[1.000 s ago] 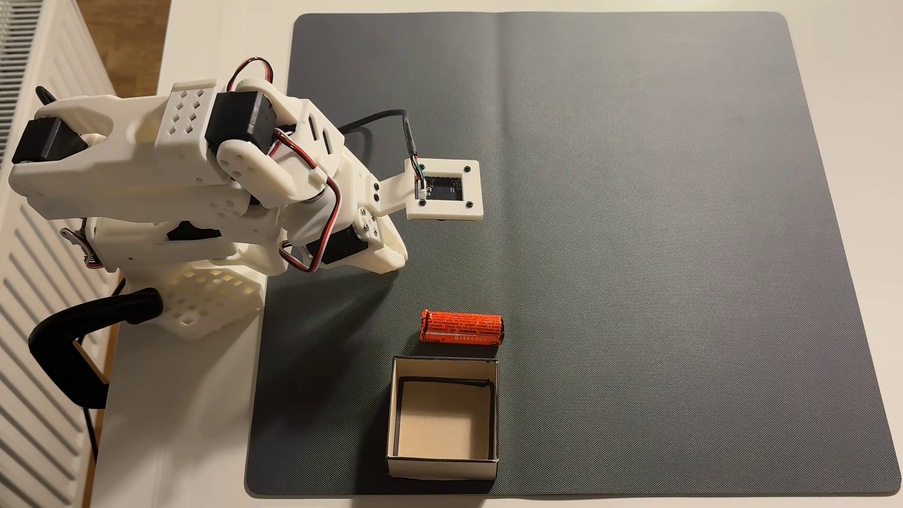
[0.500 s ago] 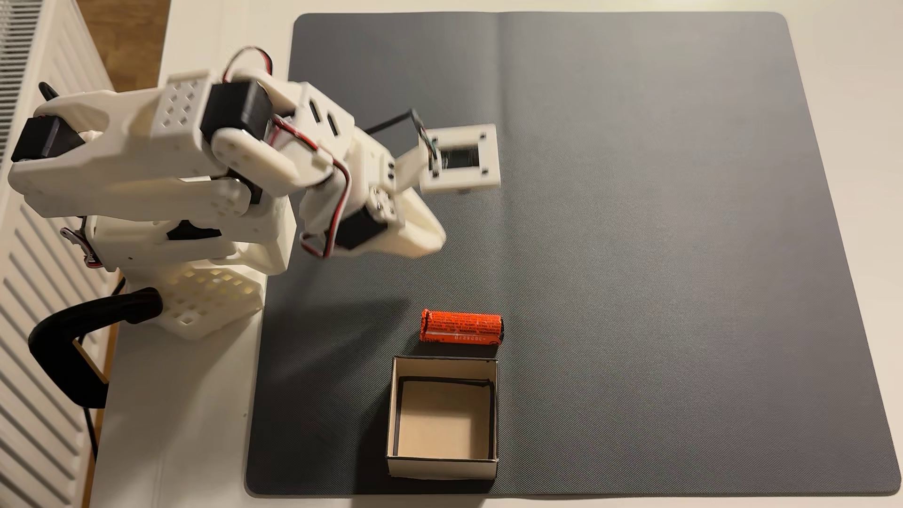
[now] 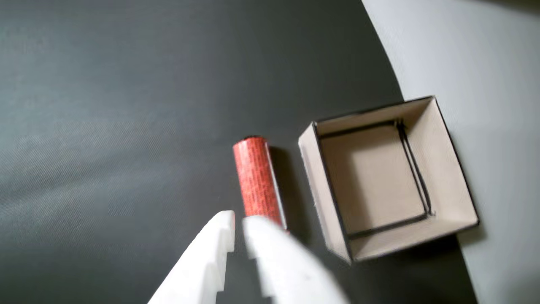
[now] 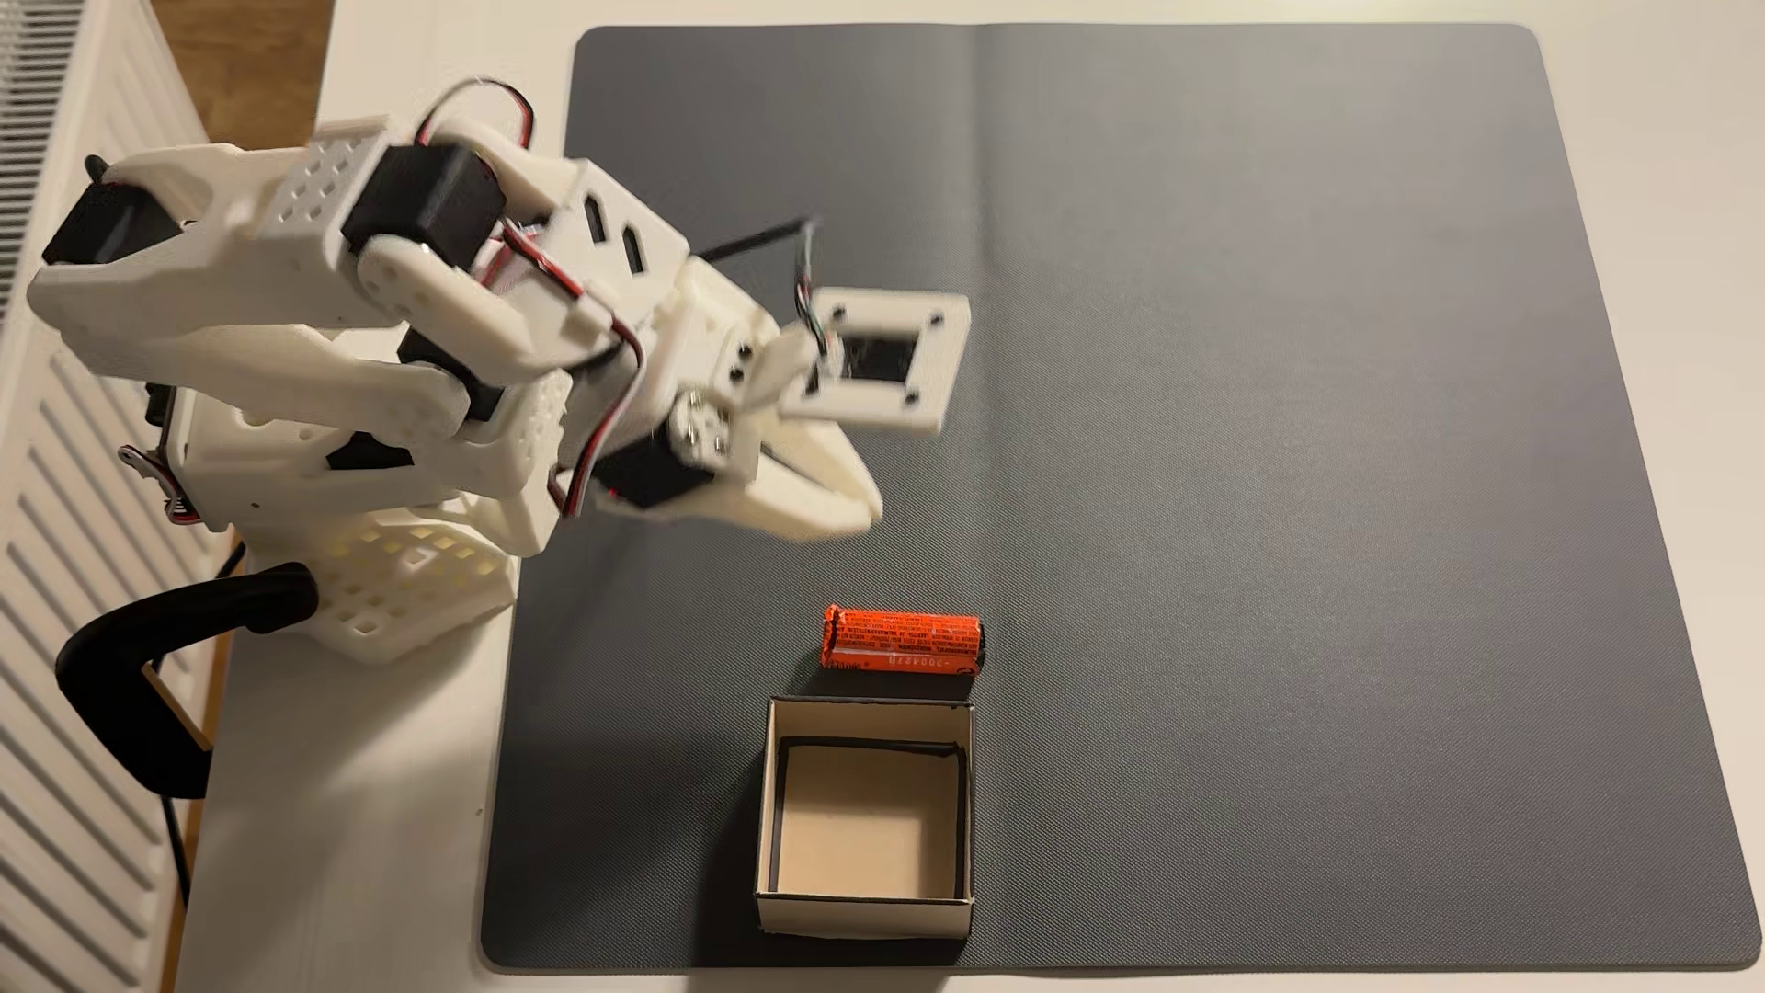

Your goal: Pick the red object and place it in the box

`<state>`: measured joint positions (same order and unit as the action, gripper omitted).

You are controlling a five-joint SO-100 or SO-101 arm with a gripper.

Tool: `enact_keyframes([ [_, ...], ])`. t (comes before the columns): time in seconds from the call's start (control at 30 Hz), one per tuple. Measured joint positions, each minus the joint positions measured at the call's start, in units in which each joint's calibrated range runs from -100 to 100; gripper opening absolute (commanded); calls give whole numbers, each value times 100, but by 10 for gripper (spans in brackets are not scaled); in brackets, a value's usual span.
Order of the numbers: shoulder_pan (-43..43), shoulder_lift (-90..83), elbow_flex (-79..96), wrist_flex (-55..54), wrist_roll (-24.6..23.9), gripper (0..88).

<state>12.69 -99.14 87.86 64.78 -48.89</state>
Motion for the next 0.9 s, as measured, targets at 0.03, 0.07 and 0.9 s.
enact_keyframes([
  [0.03,7,0,109,-148,0,161],
  [0.07,-7,0,201,-270,-5,178],
  [0.9,-319,802,1150,-1757,-49,198],
])
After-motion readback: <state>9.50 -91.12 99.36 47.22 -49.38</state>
